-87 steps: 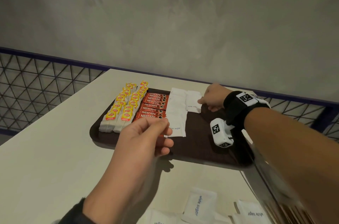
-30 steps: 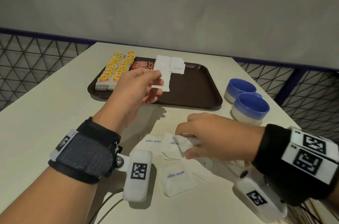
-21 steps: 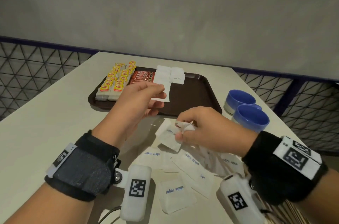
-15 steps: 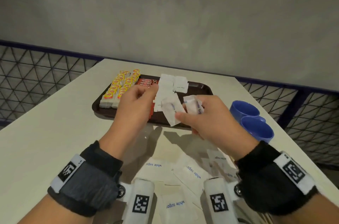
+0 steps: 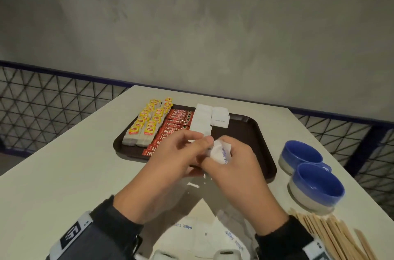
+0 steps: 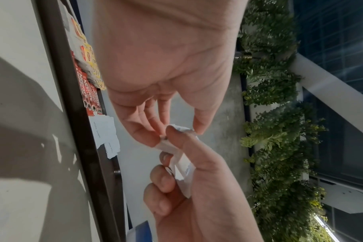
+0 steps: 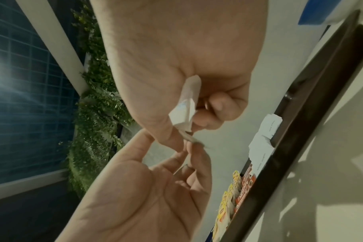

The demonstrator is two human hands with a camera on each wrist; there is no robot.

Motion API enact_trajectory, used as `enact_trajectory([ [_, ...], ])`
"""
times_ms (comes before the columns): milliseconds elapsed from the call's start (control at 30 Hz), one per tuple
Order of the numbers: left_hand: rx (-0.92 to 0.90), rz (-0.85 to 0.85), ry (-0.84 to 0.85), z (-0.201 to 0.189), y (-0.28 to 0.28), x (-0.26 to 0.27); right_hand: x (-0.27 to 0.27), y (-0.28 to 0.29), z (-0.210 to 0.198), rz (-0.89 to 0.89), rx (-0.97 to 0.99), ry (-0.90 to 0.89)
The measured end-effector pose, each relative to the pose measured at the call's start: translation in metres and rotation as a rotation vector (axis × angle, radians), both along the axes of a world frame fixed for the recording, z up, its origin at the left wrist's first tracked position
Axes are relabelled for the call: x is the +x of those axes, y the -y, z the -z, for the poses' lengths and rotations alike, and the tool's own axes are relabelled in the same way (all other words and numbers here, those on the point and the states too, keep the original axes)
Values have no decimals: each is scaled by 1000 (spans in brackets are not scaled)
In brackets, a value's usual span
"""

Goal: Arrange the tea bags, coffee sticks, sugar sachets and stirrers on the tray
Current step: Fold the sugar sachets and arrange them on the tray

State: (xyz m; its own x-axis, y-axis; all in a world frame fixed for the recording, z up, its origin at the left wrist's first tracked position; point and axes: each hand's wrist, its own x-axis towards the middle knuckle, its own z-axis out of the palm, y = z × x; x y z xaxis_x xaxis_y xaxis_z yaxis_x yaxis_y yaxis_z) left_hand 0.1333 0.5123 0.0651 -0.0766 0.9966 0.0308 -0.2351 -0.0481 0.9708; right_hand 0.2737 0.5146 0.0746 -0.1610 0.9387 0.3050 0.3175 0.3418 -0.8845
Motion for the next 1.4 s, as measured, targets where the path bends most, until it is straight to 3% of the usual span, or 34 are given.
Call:
enact_trajectory([
  [200,-15,71,-29,1,7,8,6,6,1,-142,-114,-35],
  [333,0,42,-22,2,8,6,9,14,-3,-221,-209,-170],
  [567,13,-15,14,2,6,4,16,7,0,-61,-143,-384],
  [833,15,21,98,-1,7,2,22,7,1,-59,-170,-496],
  [967,-2,84,221,0,6,1,19,10,1,-56,-150,-470],
  [1167,30,171,252,1,8,1,17,6,3,7,-182,-490],
  [1400,77,104,70,0,9,3,22,6,5,-46,-211,-407],
])
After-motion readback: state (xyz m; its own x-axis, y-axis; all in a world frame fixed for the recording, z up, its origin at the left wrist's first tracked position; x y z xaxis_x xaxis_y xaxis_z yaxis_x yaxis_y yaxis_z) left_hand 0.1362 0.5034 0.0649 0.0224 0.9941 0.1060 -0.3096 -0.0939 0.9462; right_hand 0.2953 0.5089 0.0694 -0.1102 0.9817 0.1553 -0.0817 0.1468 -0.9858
